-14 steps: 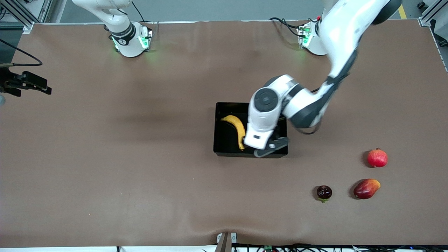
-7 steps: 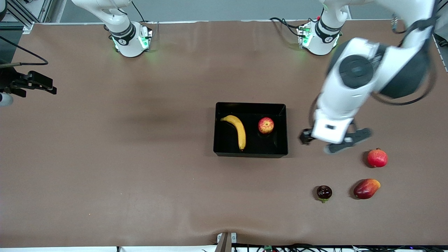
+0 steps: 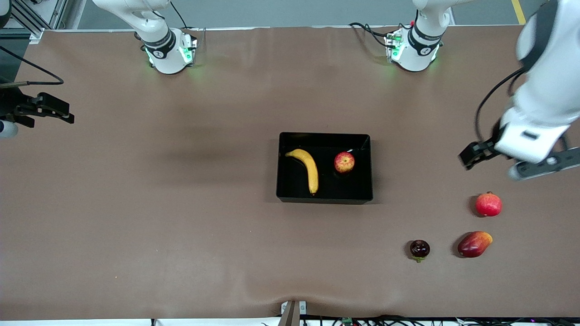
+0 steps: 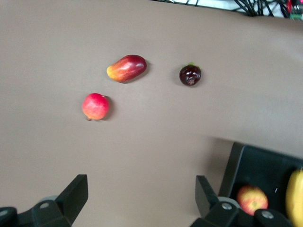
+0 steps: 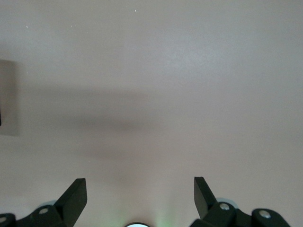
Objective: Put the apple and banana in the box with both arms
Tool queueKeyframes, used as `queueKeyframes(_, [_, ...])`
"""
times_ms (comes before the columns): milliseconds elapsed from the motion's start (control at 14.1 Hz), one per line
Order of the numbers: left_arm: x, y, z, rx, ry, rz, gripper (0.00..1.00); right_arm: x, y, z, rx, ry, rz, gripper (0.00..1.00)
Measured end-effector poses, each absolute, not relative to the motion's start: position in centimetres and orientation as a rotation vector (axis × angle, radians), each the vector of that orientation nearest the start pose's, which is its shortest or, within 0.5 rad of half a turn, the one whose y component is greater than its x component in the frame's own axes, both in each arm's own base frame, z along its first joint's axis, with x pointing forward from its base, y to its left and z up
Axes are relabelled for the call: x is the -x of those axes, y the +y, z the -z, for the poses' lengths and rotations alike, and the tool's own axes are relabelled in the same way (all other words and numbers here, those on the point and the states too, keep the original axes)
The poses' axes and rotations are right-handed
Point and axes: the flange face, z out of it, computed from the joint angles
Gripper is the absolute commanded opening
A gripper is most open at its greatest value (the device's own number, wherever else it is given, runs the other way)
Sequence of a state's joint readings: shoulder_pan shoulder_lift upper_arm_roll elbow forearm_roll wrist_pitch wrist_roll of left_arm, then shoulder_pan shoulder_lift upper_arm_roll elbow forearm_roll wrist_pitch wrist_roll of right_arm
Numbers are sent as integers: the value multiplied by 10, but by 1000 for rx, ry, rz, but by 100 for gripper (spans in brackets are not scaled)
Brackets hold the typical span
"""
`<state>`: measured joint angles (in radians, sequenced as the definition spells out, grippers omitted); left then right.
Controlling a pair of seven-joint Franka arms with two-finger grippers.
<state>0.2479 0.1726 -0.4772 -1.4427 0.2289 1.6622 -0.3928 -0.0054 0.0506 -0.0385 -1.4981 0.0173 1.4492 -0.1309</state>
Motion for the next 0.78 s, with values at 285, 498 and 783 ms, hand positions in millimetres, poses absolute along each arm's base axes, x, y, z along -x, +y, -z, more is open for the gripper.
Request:
queueKeyframes(285, [-573,-31,-640,3081,-133,40,100,-557,-22,-624,3112,-137,-139,100])
queueKeyframes(498, [-548,-26,-656,3086,-129,-43,100,-556,-24,-626,3116,-93,-132,100])
queueKeyframes(783, [-516,-29,-662,3074,-126,-72,100,-555,-25,-629,3118,-55,-126,100])
